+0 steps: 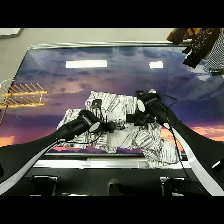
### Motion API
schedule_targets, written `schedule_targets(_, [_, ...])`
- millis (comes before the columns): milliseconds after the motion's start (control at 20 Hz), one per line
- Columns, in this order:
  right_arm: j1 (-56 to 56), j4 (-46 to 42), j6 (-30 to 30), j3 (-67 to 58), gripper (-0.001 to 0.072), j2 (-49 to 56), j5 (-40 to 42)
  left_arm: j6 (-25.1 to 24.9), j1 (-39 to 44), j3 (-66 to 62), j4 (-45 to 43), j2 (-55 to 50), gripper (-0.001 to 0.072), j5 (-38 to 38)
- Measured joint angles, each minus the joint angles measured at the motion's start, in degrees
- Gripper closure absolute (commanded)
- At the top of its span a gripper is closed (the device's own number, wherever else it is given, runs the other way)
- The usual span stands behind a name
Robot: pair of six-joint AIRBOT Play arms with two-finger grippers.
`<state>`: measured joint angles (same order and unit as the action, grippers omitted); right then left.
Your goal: Fold the clothes and pants, and hang the long-sleeved shirts on hangers.
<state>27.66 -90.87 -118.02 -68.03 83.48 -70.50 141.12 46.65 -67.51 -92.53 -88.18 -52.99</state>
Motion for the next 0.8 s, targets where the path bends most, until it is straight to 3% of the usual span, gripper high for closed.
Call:
schedule_targets(50, [0.0, 0.5, 0.0, 0.0, 0.0671, 0.0, 0.0, 0.4, 0.0, 0.0, -0.4, -0.3, 0.0677, 0.6])
schedule_targets(250, [0.0, 1.7, 0.0, 0.0, 0.0671, -0.9, 0.0, 1.4, 0.0, -0.5, -1.3, -0.5, 0.0676, 1.7])
schedule_targets(350, [-0.1, 0.6, 0.0, -0.6, 0.0672, -2.7, -0.1, -0.7, -0.9, -2.7, -1.3, 0.1, 0.0676, 0.1])
schedule_targets(550, [-0.5, -4.9, 0.3, -6.5, 0.0672, -7.9, -2.2, -9.4, -5.0, -14.1, -1.7, 1.5, 0.0676, -7.1])
schedule_targets(800, [-0.7, -8.0, 0.9, -21.6, 0.0672, -14.4, -6.1, -20.6, -8.3, -37.8, -1.9, 2.3, 0.0676, -20.8])
